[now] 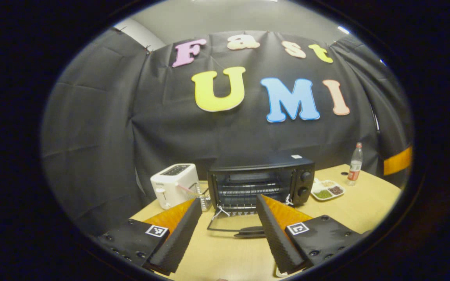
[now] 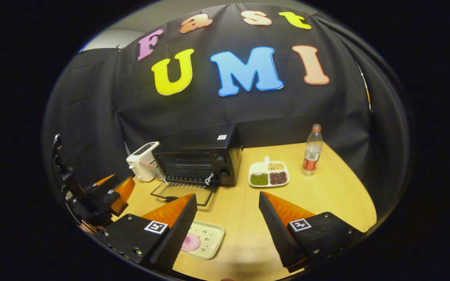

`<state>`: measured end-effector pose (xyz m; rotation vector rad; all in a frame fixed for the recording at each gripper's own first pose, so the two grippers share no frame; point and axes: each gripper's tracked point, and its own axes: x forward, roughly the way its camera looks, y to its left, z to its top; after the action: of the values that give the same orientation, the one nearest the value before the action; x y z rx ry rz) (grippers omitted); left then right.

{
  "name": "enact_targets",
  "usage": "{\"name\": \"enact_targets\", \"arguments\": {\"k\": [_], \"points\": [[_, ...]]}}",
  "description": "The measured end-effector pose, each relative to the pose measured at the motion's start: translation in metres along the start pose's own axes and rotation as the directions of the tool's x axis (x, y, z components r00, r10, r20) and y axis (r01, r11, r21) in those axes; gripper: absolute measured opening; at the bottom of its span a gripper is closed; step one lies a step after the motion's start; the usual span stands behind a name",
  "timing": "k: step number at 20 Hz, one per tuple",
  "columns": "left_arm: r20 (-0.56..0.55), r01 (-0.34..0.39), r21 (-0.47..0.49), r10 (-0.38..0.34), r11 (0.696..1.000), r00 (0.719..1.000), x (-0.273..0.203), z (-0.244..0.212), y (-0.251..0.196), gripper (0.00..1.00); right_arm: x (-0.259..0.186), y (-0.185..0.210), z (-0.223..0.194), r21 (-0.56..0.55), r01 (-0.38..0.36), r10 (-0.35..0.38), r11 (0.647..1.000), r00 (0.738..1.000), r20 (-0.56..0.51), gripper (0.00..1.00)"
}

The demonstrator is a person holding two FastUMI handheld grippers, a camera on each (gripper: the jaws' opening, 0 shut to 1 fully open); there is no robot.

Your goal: Open the electric oven with the left hand, put the food in, and close the electric oven.

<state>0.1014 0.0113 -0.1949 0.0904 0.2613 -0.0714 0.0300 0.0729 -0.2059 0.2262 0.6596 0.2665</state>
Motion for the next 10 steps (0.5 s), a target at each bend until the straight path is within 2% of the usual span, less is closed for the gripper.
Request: {"name": "enact_targets", "arguments": {"k": [3,6,10], "points": [[0.075,-0.023,0.006,0.022,1.0,0.997,-0.019,0.04,0.011,0.99,0.012,0.013,-0.041,0.098,-0.09,0.105,0.991,0.982,-0.158,0.97],[0.138,-0.057,0.02,0.053,0.998,0.989,-0.038,0.072,0.022,0.98,0.027,0.017,-0.078,0.185,-0.099,0.149,0.978,0.95,-0.275,0.99],[0.186,-0.075,0.016,0.071,0.997,0.98,-0.06,0.096,0.027,0.99,0.039,0.025,-0.116,0.273,-0.115,0.221,0.955,0.889,-0.402,0.98]]}}
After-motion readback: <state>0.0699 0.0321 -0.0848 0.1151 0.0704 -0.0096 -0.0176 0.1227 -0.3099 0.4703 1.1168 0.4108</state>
